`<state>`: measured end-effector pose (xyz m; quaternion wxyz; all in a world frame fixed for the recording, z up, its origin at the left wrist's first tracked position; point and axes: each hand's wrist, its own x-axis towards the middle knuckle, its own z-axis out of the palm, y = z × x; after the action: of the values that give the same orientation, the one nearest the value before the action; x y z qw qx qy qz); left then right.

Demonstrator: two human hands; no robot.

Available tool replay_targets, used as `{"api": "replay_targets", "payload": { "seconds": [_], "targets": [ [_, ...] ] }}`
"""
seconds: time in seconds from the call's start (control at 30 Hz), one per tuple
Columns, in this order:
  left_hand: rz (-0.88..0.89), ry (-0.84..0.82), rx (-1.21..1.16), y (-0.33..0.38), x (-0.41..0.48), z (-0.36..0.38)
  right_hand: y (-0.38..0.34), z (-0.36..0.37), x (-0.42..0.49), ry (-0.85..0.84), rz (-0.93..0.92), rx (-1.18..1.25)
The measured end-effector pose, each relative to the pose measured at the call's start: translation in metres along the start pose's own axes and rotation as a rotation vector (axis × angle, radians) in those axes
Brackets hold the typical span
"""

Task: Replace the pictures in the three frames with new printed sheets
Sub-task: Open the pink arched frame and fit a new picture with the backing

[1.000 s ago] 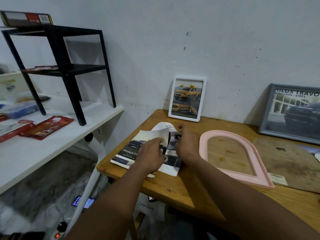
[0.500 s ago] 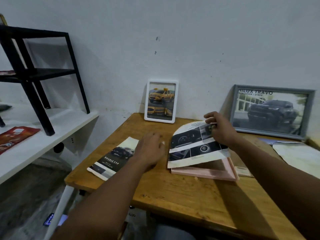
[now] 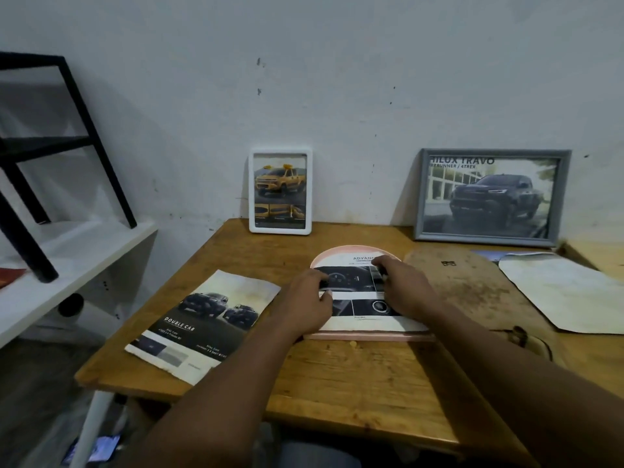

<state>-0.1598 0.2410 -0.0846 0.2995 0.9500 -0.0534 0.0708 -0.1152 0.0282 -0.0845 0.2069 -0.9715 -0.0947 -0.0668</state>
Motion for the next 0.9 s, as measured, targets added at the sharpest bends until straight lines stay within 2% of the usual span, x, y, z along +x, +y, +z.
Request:
{"api": "replay_targets", "payload": {
  "seconds": [0.13, 0.3, 0.5, 0.67, 0.77, 0.9],
  "targets": [
    [-0.028, -0.018, 0.049, 0.005, 0.007, 0.005, 0.010, -0.010, -0.001, 0.054, 0.012, 0.138],
    [0.018, 0.076, 0.211, 0.028, 0.014, 0.011, 0.053, -0.047, -0.014, 0.212, 0.269, -0.024],
    [0.243, -0.018, 0.115, 0.098, 0.028, 0.049, 0.114, -0.087, -0.041, 0.101, 0.601, -0.123],
    [0.309, -0.193, 0.206, 0.137, 0.028, 0.084, 0.124, -0.087, -0.043, 0.056, 0.641, -0.018],
    [0.335, -0.185, 0.361, 0.132, 0.028, 0.087, 0.117, -0.084, -0.036, 0.058, 0.649, 0.042],
    [0.314, -0.171, 0.465, 0.118, 0.033, 0.078, 0.107, -0.077, -0.035, 0.055, 0.672, -0.019]
  ]
}}
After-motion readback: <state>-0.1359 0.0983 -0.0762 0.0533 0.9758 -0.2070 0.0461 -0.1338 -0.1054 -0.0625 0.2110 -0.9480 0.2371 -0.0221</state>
